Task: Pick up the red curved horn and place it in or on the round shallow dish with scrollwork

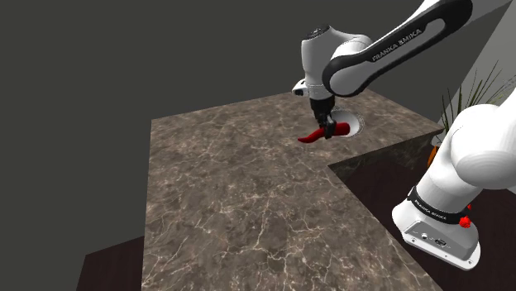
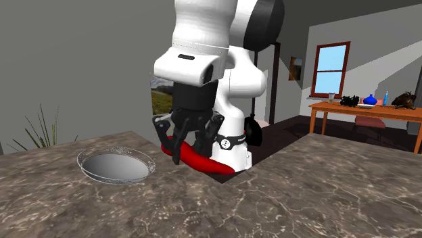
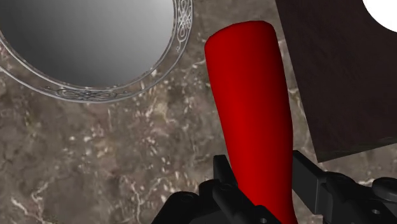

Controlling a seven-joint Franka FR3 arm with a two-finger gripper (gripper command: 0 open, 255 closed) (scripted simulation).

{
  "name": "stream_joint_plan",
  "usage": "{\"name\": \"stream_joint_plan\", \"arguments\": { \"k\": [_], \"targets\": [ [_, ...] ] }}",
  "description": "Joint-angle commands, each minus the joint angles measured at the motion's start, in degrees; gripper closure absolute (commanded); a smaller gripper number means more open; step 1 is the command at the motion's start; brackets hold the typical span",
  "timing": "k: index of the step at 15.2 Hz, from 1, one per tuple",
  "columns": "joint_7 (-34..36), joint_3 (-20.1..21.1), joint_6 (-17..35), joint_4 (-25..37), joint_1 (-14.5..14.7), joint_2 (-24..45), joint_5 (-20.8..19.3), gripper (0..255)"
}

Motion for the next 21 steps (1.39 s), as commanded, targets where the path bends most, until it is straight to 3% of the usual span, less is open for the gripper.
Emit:
{"name": "stream_joint_plan", "arguments": {
  "k": [1,10,21],
  "targets": [
    [-0.43,0.01,-1.85,0.90,0.09,-0.96,0.29,255],
    [-2.06,0.11,-9.50,4.94,0.39,-4.70,1.24,255],
    [-16.68,-11.39,-5.06,7.06,-8.01,-1.85,-6.54,255]
  ]
}}
